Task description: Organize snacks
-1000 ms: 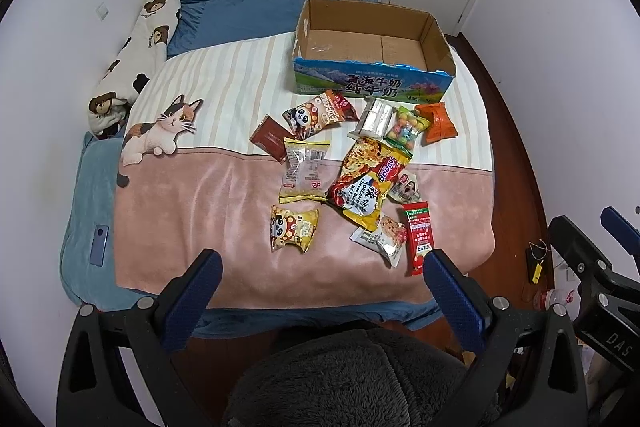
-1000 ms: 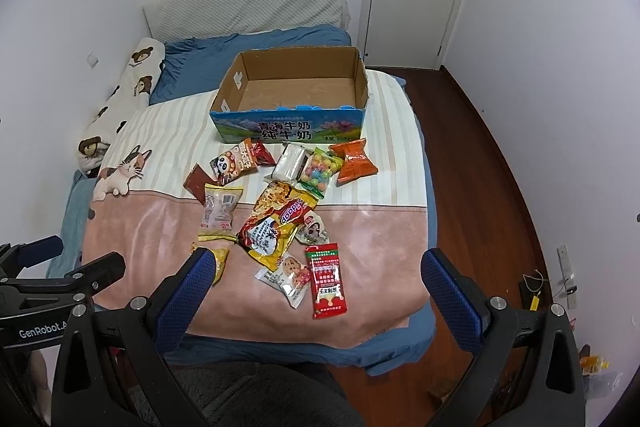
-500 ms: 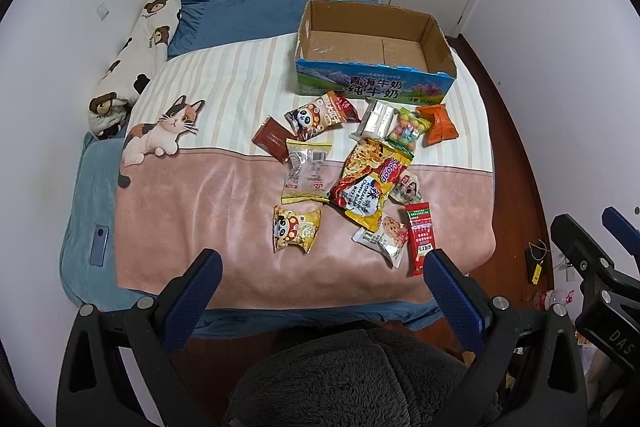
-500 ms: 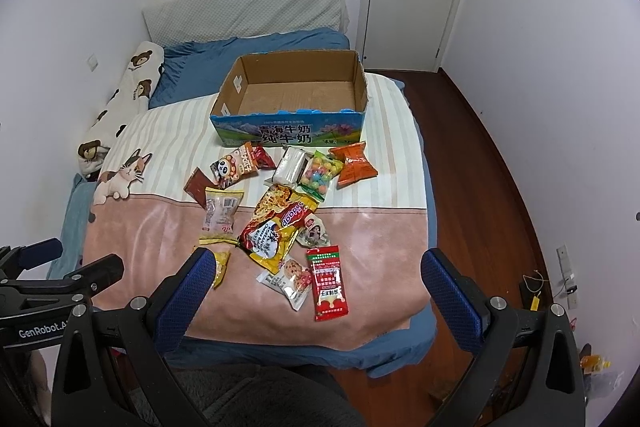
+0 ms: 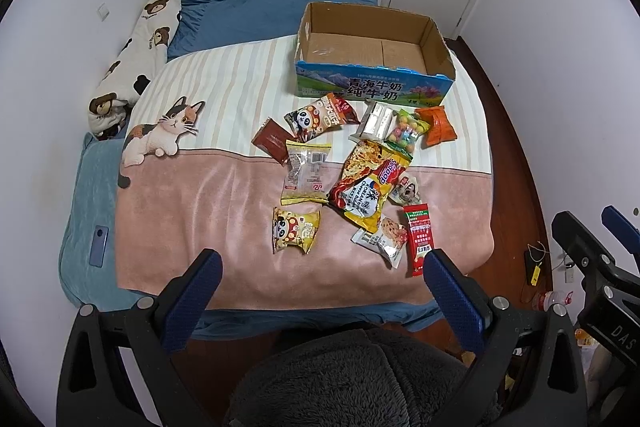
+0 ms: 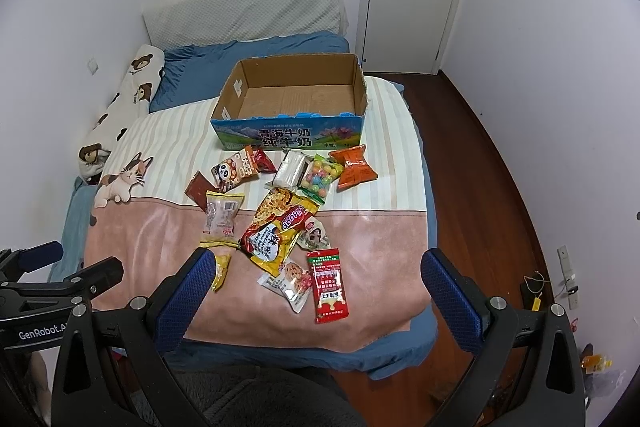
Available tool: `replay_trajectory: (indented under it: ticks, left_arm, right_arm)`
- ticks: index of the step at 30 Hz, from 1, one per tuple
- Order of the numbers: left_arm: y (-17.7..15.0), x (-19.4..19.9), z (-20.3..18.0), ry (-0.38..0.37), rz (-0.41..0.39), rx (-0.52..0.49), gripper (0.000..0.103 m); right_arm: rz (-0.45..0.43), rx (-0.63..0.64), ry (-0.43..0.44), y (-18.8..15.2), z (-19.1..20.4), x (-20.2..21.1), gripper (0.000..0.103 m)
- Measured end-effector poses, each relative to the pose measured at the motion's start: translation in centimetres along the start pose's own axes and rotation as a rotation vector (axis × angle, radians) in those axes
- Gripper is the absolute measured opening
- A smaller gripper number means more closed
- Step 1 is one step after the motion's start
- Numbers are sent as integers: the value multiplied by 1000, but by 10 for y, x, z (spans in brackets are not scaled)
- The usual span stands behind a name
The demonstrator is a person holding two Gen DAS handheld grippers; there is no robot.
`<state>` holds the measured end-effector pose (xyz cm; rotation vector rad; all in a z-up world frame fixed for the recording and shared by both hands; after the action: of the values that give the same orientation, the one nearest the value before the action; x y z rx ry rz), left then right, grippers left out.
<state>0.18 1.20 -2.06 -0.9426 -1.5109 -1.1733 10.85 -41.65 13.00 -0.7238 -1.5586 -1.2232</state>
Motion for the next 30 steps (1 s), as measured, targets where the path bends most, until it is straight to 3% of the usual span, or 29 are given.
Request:
replay_trajectory:
  ticks: [30]
  left_arm:
    - [7,-8,1,-10,4,-2,103]
  right_arm:
    - [6,-19,21,-1,3,-4,103]
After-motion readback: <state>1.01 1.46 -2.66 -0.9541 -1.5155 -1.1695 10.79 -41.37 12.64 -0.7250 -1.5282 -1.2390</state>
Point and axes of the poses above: each gripper's, at about its wrist camera, not at the fingertips, and x roughly against the way its jaws point, z to its left, y to its top, the point moved 3 cm from there along -x, roughly the way its jaws point, and after that the axes turned 8 degrees about z, right-handed, at the moved point
